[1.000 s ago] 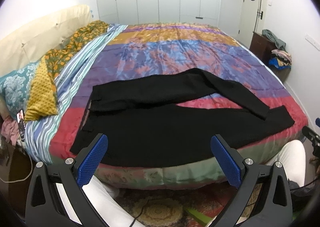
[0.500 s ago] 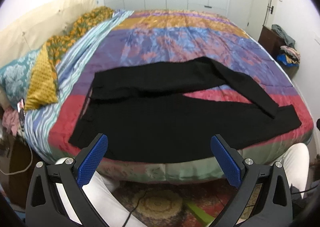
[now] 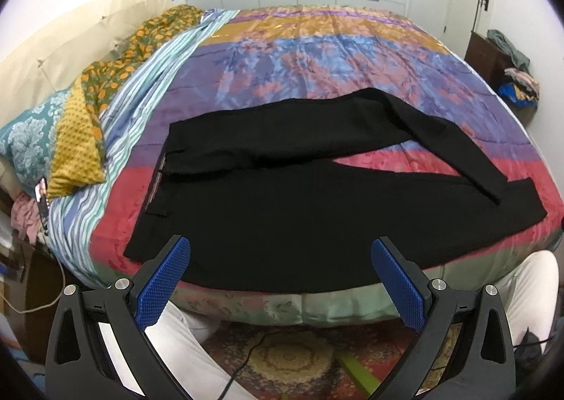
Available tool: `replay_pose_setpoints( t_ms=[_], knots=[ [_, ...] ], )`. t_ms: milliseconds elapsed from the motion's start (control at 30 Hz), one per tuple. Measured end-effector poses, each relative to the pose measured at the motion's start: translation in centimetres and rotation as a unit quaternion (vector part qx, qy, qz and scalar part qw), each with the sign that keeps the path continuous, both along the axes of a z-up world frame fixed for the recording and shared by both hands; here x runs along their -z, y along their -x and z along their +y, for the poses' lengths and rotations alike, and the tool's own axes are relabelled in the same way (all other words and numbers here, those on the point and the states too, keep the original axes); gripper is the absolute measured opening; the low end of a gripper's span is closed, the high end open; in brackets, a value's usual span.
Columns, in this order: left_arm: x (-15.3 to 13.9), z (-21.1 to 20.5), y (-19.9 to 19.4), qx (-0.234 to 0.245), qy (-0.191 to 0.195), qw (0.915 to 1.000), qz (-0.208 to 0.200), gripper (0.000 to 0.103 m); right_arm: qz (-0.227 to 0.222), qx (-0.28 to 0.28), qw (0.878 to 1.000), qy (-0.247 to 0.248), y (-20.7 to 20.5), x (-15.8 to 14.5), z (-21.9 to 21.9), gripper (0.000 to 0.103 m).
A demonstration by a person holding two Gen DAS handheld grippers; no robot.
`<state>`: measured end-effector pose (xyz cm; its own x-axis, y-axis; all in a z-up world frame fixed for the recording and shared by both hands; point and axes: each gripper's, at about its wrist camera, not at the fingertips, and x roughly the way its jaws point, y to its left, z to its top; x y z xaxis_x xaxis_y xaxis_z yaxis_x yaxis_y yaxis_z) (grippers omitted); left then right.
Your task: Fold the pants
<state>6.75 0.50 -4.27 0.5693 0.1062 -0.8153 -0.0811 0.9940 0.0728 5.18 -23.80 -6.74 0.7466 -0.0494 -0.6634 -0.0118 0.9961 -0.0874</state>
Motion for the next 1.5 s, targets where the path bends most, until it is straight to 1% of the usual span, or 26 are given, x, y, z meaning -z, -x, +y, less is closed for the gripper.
replay_pose_setpoints(
  t_ms=[100,200,300,367,433,467,500,533,600,667,733,767,800,833,867,900,967,1000,1100,1167,1200,1233,1267,1300,1400,1500],
  knots=[
    [0.3,0.1,-0.2,0.002,0.012,0.9999,0.004,0.103,-0.011,0.004,1.000,-0.002,-0.9,1.0,-1.3,0.103],
    [0.9,0.0,-0.3,0.002,0.011,0.9999,0.013,0.103,-0.004,0.021,1.000,0.011,-3.2,2.6,-3.3,0.103],
    [1.7,-0.3,-0.5,0.003,0.009,0.9996,0.027,0.103,0.011,-0.002,1.000,0.029,-6.5,5.4,-4.9,0.103],
    [1.9,-0.4,-0.4,0.003,0.007,0.9995,0.030,0.103,0.042,-0.028,0.997,0.051,-9.4,8.5,-5.3,0.102],
    [1.9,-0.4,-0.2,0.004,0.005,0.9995,0.030,0.103,0.086,-0.059,0.991,0.081,-12.5,12.2,-5.3,0.088],
    [1.9,-0.5,-0.2,0.004,0.003,0.9995,0.031,0.103,0.111,-0.069,0.987,0.098,-13.8,14.0,-5.2,0.084],
    [2.0,-0.5,-0.2,0.004,0.001,0.9995,0.031,0.103,0.131,-0.075,0.982,0.115,-14.9,15.8,-5.2,0.075],
    [2.0,-0.4,-0.2,0.004,-0.002,0.9995,0.033,0.103,0.144,-0.077,0.978,0.127,-15.9,17.2,-5.3,0.072],
    [2.4,-0.2,-0.3,0.000,-0.009,0.9992,0.038,0.103,0.153,-0.066,0.978,0.129,-16.9,18.6,-6.1,0.072],
    [2.9,0.1,-0.6,-0.005,-0.008,0.9989,0.046,0.103,0.152,-0.046,0.981,0.110,-17.6,18.9,-7.2,0.072],
    [3.6,0.3,-1.0,-0.008,-0.003,0.9983,0.057,0.103,0.150,-0.035,0.982,0.108,-17.9,18.9,-8.2,0.071],
    [4.1,0.3,-1.3,-0.008,0.001,0.9979,0.065,0.103,0.151,-0.034,0.981,0.113,-18.1,18.8,-8.4,0.065],
    [4.6,0.3,-1.5,-0.008,0.003,0.9975,0.071,0.103,0.153,-0.045,0.980,0.115,-18.4,18.8,-8.7,0.046],
    [4.9,0.2,-1.7,-0.006,0.004,0.9970,0.077,0.102,0.153,-0.055,0.979,0.121,-18.8,18.6,-8.7,0.020],
    [5.3,0.0,-2.0,-0.003,0.003,0.9966,0.082,0.103,0.148,-0.062,0.978,0.136,-19.1,18.1,-8.6,0.009],
    [5.5,-0.2,-2.2,0.000,0.000,0.9965,0.084,0.103,0.141,-0.068,0.977,0.146,-19.6,17.1,-8.9,0.006],
    [5.5,-0.6,-2.7,0.006,-0.005,0.9964,0.084,0.103,0.123,-0.069,0.981,0.133,-21.9,13.6,-10.6,0.005],
    [5.5,-0.7,-2.9,0.008,-0.005,0.9965,0.084,0.103,0.113,-0.065,0.982,0.138,-23.3,12.1,-11.4,0.005],
    [5.6,-1.0,-4.1,0.014,0.006,0.9964,0.084,0.103,0.059,-0.020,0.983,0.170,-30.8,5.7,-16.0,0.005],
    [5.6,-1.5,-5.1,0.019,0.014,0.9962,0.084,0.102,0.046,0.024,0.982,0.179,-36.9,2.8,-19.8,0.007],
    [5.6,-1.7,-5.3,0.020,0.015,0.9962,0.083,0.102,0.070,0.055,0.981,0.174,-40.7,2.4,-22.1,0.018],
    [5.6,-2.0,-5.7,0.021,0.015,0.9964,0.081,0.102,0.082,0.080,0.979,0.169,-42.6,2.5,-23.5,0.041],
    [5.6,-2.1,-5.9,0.022,0.015,0.9965,0.079,0.102,0.089,0.113,0.975,0.168,-44.2,2.7,-24.8,0.054],
    [5.7,-2.0,-6.1,0.022,0.015,0.9965,0.079,0.102,0.089,0.133,0.974,0.159,-45.0,2.8,-25.7,0.070],
    [6.9,-1.6,-6.3,0.017,0.020,0.9958,0.088,0.102,0.068,0.138,0.982,0.107,-44.6,3.6,-25.7,0.070],
    [8.6,-0.2,-7.5,0.006,0.021,0.9943,0.104,0.102,0.075,0.083,0.993,0.021,-42.3,6.9,-22.6,0.070]
  ],
)
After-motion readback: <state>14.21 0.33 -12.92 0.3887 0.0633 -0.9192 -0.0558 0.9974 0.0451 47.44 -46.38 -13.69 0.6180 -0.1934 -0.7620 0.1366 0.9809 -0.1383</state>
